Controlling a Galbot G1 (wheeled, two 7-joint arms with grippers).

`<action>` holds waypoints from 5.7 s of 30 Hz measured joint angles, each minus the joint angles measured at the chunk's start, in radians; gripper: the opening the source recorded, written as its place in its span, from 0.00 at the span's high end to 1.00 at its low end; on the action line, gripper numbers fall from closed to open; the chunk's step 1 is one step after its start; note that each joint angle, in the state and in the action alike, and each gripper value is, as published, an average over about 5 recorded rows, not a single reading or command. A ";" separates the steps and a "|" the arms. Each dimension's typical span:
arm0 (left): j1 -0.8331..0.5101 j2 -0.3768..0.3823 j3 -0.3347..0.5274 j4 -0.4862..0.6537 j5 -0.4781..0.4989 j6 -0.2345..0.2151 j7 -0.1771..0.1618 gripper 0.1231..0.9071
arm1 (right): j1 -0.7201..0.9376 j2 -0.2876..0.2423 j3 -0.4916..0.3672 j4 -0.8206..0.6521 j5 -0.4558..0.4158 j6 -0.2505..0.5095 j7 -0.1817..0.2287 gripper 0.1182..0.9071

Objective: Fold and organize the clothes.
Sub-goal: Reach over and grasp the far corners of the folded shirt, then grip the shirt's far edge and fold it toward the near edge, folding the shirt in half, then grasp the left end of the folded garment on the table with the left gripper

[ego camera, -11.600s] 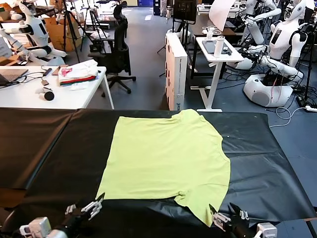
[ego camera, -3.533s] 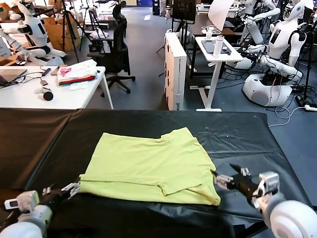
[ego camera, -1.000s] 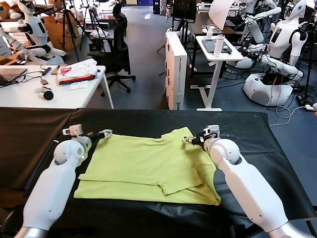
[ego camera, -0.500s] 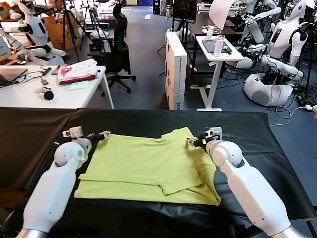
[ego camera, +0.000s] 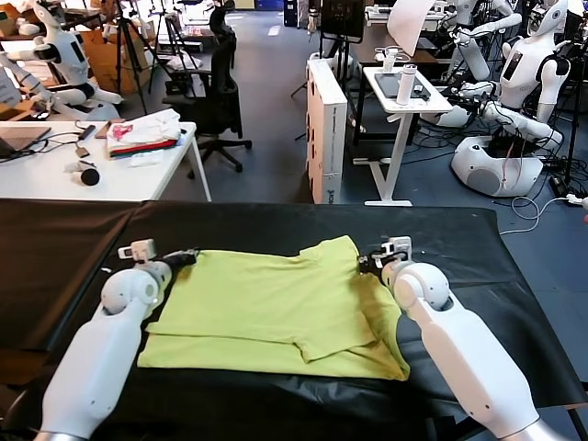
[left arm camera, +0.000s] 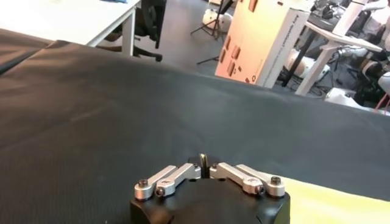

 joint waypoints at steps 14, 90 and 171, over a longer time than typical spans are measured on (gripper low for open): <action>0.135 0.054 -0.088 -0.208 -0.090 0.032 -0.030 0.96 | -0.112 -0.038 0.095 0.138 0.002 0.035 -0.034 0.97; 0.749 0.022 -0.495 -0.646 -0.095 0.000 -0.059 0.00 | -0.634 -0.078 0.389 0.549 -0.101 0.012 -0.073 0.00; 0.622 0.092 -0.404 -0.506 -0.252 0.005 0.008 0.00 | -0.812 -0.077 0.431 0.533 -0.340 0.794 -0.375 0.00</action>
